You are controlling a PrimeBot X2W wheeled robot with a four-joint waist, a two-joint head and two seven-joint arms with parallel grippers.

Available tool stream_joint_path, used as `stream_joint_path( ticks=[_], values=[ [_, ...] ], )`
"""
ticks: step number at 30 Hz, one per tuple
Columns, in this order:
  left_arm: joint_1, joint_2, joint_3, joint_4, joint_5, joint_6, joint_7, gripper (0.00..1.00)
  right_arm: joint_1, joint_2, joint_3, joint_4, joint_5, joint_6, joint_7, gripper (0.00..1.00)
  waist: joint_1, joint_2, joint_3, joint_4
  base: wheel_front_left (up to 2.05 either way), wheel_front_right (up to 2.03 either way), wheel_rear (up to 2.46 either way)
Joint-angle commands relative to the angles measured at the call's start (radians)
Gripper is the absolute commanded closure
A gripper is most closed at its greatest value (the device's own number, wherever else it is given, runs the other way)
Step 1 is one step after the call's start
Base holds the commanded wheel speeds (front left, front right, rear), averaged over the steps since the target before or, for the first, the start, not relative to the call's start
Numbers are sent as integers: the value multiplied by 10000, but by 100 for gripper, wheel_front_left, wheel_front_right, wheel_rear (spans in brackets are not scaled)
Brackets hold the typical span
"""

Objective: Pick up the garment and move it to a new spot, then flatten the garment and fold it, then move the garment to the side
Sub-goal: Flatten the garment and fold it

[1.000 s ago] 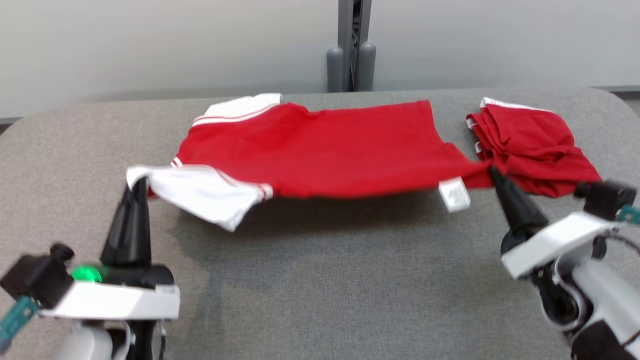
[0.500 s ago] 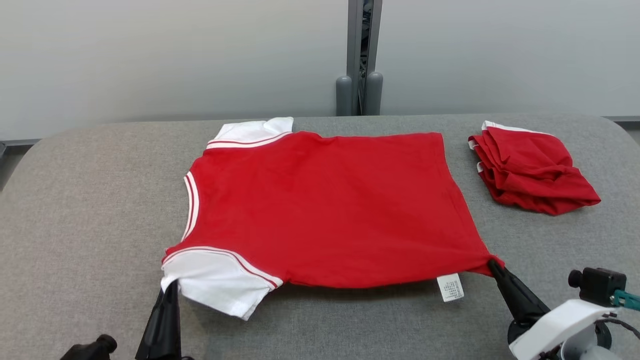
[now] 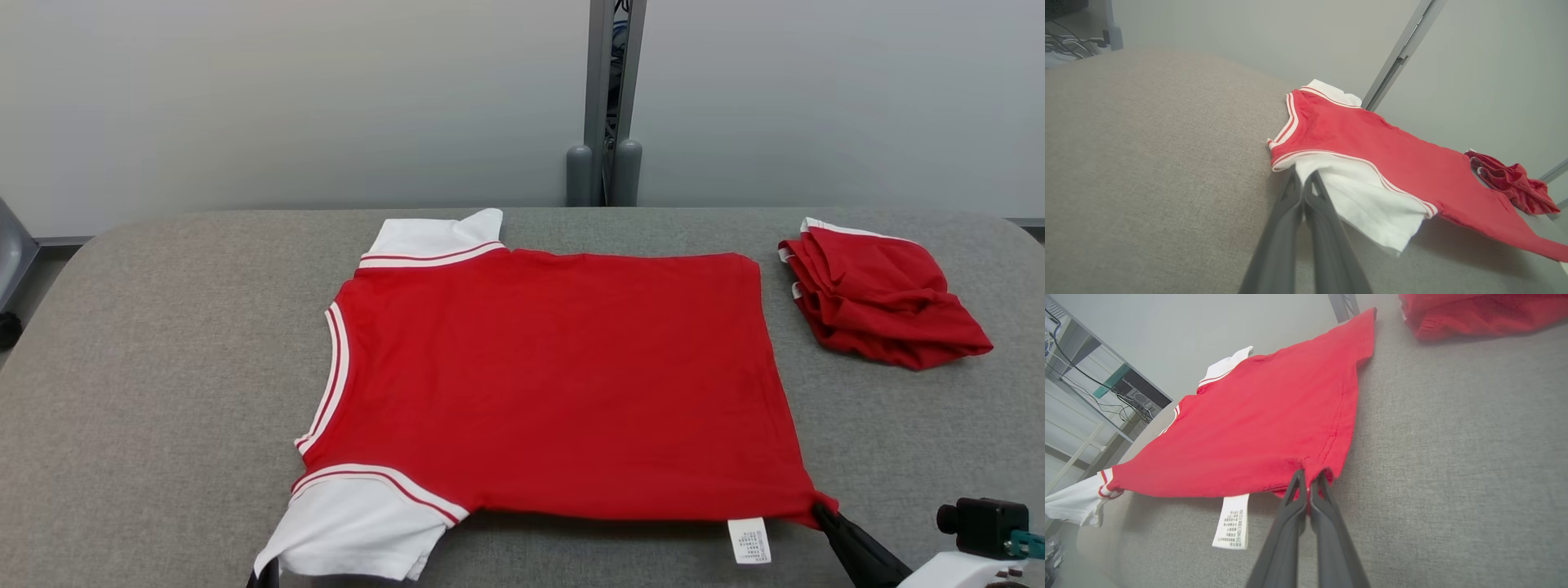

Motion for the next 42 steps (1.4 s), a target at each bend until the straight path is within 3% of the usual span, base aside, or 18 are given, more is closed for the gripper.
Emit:
stream_joint_path(
  ticks=[1, 5, 11, 23, 30, 42],
  values=[
    [150, 124, -3, 76, -31, -14, 78, 100, 142, 19, -69, -78, -93, 1, 166, 100, 0, 0, 25, 48, 0, 0, 0],
    [254, 202, -151, 292, 9, -14, 314, 100, 288, 33, -291, -170, -388, 1, 532, 100, 0, 0, 61, 170, 0, 0, 0],
    [-483, 284, -437, -92, 244, -369, 239, 100, 228, 158, -784, -599, -828, 1, 712, 100, 0, 0, 199, 211, 0, 0, 0],
    [-2467, 952, -324, -579, 664, -619, 569, 100, -874, 408, -1088, -950, -1629, 1, 1446, 100, 0, 0, 642, -498, 0, 0, 0],
    [-4270, 1056, -233, 587, 421, -1002, 860, 100, -2284, 826, -756, -5, -1771, 1, 1643, 100, 0, 0, 1207, -726, 0, 0, 0],
    [-7272, 1275, -602, 4259, 542, -1734, 978, 100, -4959, 1402, 605, 2343, -1363, 1, 1317, 100, 0, 0, 1998, -934, 0, 0, 0]
  ],
)
